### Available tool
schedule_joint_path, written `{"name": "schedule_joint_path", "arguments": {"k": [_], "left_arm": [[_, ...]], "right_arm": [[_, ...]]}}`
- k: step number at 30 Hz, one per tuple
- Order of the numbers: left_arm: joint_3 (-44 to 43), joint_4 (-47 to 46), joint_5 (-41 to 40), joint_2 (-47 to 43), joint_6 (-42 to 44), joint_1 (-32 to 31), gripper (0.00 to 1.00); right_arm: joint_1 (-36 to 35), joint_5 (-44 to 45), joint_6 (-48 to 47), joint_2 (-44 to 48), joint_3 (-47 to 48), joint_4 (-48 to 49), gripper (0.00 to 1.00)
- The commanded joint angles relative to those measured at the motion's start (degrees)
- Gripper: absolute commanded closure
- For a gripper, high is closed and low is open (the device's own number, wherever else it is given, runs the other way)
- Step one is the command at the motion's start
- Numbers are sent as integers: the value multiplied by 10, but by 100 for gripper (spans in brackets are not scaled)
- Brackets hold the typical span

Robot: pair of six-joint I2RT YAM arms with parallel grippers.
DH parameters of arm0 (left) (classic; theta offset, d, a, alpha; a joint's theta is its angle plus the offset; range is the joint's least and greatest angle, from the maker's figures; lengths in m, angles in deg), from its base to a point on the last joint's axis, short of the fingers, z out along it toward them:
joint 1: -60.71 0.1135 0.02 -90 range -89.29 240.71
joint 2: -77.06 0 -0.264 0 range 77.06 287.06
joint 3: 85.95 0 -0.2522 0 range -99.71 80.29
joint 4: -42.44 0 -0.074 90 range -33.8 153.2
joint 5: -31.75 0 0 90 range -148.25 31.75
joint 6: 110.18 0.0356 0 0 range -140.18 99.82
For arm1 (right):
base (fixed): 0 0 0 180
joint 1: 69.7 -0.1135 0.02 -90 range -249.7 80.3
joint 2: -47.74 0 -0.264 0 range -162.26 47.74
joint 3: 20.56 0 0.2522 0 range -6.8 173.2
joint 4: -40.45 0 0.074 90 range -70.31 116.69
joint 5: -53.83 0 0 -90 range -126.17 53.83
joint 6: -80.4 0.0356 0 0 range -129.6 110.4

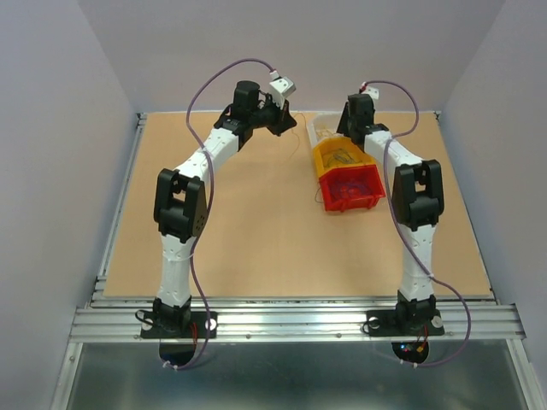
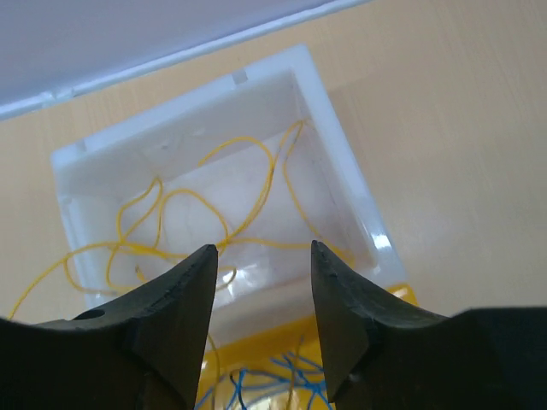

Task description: Untangle the cables

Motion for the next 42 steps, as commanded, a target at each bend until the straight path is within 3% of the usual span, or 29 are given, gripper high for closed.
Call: {"name": "schedule_joint_path", "arguments": {"k": [1, 2, 4, 7, 8, 12, 13, 24, 42], "left_arm": [[-33, -7, 13, 1, 7, -2, 100], [-34, -7, 13, 2, 6, -2, 100], [-36, -7, 15, 5, 7, -2, 100], [-42, -5, 17, 9, 3, -3, 100], [-44, -3, 16, 12, 3, -3, 100], [-49, 0, 18, 13, 3, -3, 100], [-49, 1, 18, 12, 3, -3, 100], [-51, 3, 20, 12, 3, -3, 100], [-55, 8, 43, 9, -10, -6, 100]], "right_arm": [[-3, -22, -21, 156, -153, 148, 46], [-2, -37, -26, 176, -187, 179, 45], [-3, -73, -39, 218, -257, 275, 35], [-3, -189, -88, 272, -370, 377, 24], [-3, -261, -100, 280, -380, 408, 23], [-4, -399, -123, 274, -393, 465, 11], [-6, -419, -132, 266, -393, 473, 2], [-29, -566, -220, 196, -381, 527, 0], [-83, -402, -264, 117, -291, 515, 0]]}}
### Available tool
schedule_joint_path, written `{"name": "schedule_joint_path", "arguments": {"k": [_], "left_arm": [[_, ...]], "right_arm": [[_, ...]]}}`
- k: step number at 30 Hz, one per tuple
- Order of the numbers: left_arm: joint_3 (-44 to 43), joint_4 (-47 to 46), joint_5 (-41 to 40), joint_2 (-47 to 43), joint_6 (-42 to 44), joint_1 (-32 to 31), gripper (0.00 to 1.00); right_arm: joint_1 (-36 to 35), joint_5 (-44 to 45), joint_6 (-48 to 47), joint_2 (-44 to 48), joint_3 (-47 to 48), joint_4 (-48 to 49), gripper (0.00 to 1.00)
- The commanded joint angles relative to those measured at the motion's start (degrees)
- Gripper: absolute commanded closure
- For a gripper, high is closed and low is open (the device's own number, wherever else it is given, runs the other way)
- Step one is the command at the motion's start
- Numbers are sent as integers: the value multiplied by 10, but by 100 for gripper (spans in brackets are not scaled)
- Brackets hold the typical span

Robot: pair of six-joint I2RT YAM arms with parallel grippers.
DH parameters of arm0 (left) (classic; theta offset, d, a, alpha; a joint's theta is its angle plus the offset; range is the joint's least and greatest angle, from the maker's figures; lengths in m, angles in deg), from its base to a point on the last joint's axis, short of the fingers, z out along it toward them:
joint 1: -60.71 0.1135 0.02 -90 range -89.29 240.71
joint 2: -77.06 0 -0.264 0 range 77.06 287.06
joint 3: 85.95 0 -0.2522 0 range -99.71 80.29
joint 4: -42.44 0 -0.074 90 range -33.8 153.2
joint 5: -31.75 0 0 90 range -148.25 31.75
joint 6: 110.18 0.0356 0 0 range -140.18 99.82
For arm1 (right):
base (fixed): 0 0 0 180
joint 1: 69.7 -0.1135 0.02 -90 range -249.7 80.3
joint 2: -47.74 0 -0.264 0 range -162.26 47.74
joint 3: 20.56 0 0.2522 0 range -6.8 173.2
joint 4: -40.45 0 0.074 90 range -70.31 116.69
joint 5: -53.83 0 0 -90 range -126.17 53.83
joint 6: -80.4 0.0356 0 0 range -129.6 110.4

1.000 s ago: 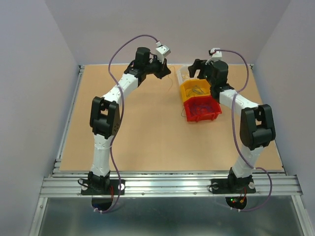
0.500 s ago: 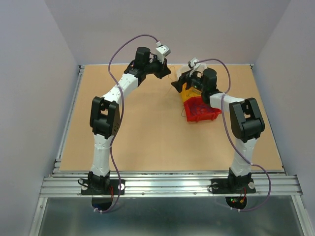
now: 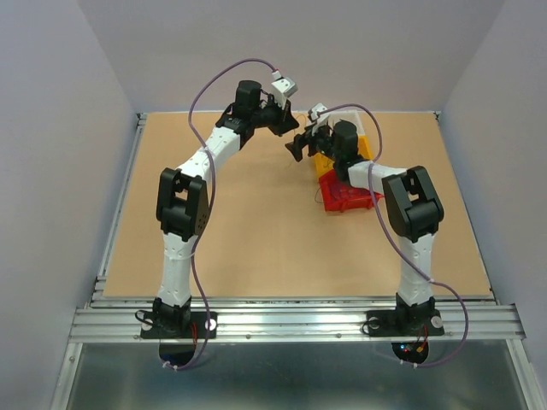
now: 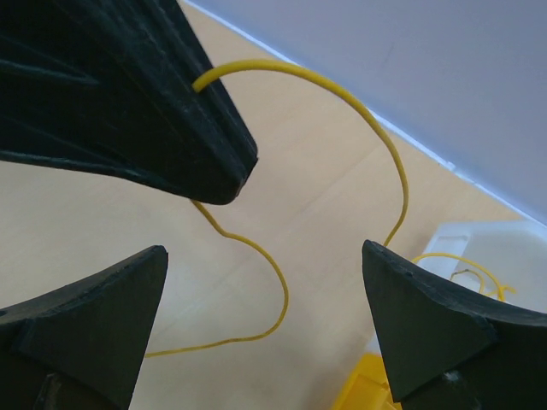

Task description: Untangle the cables

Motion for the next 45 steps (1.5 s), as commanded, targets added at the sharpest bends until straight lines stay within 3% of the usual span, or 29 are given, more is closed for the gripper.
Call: {"name": "schedule_joint_path", "arguments": {"k": [1, 12, 15, 18, 19, 21, 23, 25, 26, 28, 33, 36, 45], "left_arm": [[-27, -12, 22, -11, -5, -4, 100], [-28, -12, 24, -5, -6, -5, 100], [-26, -12, 24, -6, -3, -5, 100], [-24, -12, 24, -7, 2, -4, 100], [-24, -12, 24, -7, 1, -4, 100], [-28, -12, 26, -3, -1, -4, 100], [-31, -12, 27, -1, -3, -4, 100], [-37, 1, 24, 2, -4, -4, 98], [-40, 1, 20, 4, -7, -4, 85], [-40, 2, 15, 3, -10, -2, 70], [-22, -29, 1, -7, -44, 12, 48], [-1, -59, 8, -18, -66, 31, 42], [19, -76, 21, -22, -68, 51, 41]], "right_arm": [[-3, 61, -11, -15, 55, 32, 0], [-4, 115, -11, -59, 112, 43, 5], [-2, 110, -18, -66, 111, 53, 17], [-1, 92, -28, -66, 101, 64, 48], [0, 89, -29, -65, 94, 67, 65], [1, 82, -30, -60, 86, 78, 87], [1, 83, -27, -55, 77, 83, 99], [3, 89, -23, -50, 74, 86, 100], [4, 93, -19, -46, 72, 86, 100], [9, 104, -8, -45, 72, 85, 100], [38, 124, 62, -38, 69, 67, 99], [49, 147, 102, -37, 72, 54, 99], [54, 368, 136, -87, 166, -50, 99]]}}
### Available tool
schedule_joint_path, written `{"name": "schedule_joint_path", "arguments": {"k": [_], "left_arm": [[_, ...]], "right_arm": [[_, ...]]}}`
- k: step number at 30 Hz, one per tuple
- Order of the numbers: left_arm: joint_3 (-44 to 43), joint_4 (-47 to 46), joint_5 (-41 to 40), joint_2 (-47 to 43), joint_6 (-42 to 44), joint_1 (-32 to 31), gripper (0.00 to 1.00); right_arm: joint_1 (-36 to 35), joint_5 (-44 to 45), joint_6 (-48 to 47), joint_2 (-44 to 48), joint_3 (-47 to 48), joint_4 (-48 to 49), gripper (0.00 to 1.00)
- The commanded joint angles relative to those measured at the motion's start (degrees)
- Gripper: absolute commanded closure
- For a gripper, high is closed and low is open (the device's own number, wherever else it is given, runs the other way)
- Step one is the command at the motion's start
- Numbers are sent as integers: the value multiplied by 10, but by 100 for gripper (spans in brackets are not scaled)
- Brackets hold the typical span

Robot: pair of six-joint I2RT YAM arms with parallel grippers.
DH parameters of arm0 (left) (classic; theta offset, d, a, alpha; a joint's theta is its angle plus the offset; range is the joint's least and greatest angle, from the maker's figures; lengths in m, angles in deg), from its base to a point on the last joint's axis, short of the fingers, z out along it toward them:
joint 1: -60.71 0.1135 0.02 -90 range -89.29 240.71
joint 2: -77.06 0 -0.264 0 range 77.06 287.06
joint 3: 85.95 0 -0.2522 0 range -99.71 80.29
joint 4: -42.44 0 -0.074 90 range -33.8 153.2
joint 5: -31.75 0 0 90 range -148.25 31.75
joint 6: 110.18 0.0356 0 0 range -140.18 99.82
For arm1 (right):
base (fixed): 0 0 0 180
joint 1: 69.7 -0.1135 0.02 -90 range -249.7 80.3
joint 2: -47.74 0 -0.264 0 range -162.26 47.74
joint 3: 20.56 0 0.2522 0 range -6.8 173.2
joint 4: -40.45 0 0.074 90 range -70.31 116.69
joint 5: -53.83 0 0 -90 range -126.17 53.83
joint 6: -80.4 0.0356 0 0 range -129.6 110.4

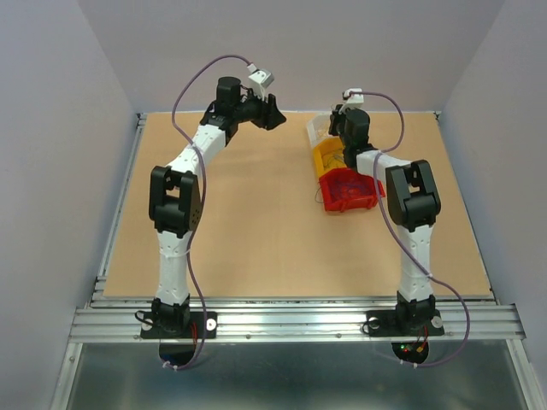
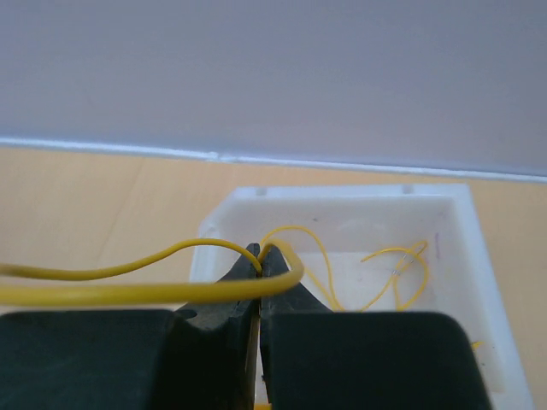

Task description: Untangle the cables

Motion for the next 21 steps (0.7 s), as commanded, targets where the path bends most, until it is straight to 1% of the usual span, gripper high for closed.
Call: {"name": "schedule_joint_path", "arguments": {"k": [1, 6, 7, 8, 9, 10, 12, 17, 19, 21], "left_arm": [[14, -39, 14, -26, -3, -3, 41], [15, -40, 16, -23, 0, -3, 41], [15, -40, 17, -23, 0, -3, 41], [16, -40, 16, -24, 0, -3, 41], [16, -40, 16, -25, 1, -3, 41], [17, -40, 16, -25, 1, -3, 41], [19, -40, 17, -27, 3, -3, 41], [22, -40, 12, -27, 4, -3, 41], [22, -39, 13, -26, 3, -3, 41], [24, -39, 12, -27, 4, -4, 41]], "right_arm": [[-5, 128, 23, -20, 81, -39, 100], [-5, 197, 1, -52, 122, -78, 100], [-5, 204, -5, -66, 147, -103, 99], [-5, 203, -12, -74, 165, -122, 99], [-5, 201, -22, -82, 184, -170, 100], [-5, 201, -27, -103, 226, -195, 99], [-6, 196, -35, -114, 258, -244, 99], [-5, 185, -41, -115, 266, -297, 99], [-5, 178, -42, -126, 287, -343, 99], [-5, 175, -43, -152, 336, -385, 99]]}}
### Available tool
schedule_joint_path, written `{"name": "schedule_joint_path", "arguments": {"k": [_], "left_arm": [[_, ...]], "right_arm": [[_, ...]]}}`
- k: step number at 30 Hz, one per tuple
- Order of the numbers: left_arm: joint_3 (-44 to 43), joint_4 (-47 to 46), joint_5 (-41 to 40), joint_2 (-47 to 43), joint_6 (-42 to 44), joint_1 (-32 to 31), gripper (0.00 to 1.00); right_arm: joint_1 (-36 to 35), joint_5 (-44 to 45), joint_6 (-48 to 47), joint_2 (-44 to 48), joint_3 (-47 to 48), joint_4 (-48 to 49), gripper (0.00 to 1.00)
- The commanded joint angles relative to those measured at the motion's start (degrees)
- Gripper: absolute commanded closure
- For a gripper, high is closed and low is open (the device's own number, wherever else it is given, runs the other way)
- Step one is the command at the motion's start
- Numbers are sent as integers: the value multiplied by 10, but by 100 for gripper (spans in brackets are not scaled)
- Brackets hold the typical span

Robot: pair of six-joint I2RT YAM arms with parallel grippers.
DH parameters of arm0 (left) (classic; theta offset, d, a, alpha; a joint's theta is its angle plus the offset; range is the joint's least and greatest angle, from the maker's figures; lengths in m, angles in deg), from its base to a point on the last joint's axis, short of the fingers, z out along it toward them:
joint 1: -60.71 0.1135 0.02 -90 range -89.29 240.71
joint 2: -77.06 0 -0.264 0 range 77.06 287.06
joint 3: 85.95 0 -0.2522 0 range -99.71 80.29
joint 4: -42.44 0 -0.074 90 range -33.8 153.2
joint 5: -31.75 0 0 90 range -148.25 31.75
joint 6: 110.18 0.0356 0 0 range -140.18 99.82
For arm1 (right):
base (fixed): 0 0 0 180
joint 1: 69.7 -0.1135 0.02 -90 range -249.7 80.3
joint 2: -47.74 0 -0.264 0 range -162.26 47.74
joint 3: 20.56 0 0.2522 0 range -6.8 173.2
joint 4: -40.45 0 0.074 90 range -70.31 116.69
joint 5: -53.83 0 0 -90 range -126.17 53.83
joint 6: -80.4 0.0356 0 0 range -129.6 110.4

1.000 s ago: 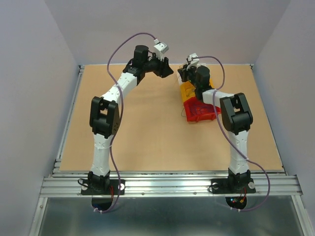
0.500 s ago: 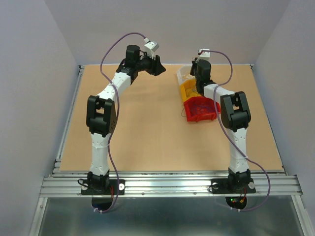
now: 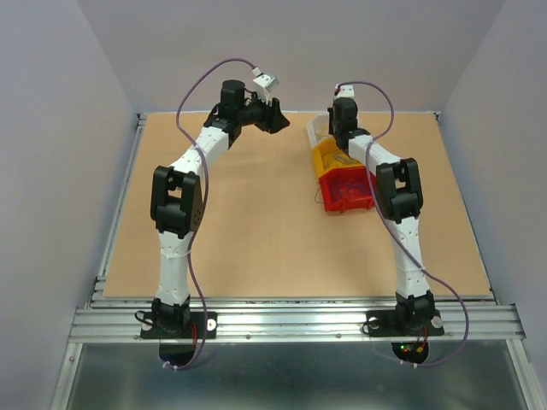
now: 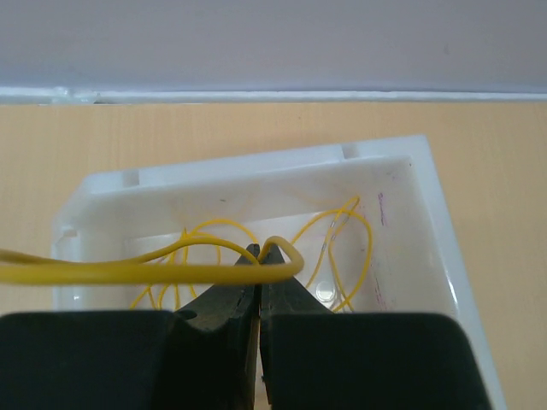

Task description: Untangle the cables

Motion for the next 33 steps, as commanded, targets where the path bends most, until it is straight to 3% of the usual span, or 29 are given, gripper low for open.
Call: {"name": "schedule_joint_path", "arguments": {"k": [1, 6, 12, 23, 25, 28, 33], "left_arm": [[7, -24, 8, -27, 5, -2, 41], [9, -24, 7, -26, 8, -2, 41], [8, -21, 6, -24, 10, -4, 41], [9, -18, 3, -26, 14, -4, 41], [9, -17, 3, -25, 15, -4, 41], [7, -17, 1, -23, 15, -4, 41], [7, -15, 0, -23, 18, -4, 41]], "right_arm": [[-2, -1, -12, -36, 103, -121, 99], [-2, -13, -31, -79, 198, -249, 99], [0, -46, -31, -78, 194, -294, 100], [0, -78, 0, 38, 74, -299, 99], [0, -70, -3, 43, 63, -301, 91], [0, -74, -2, 47, 60, -301, 67], [0, -74, 8, 61, 61, -300, 62]]}}
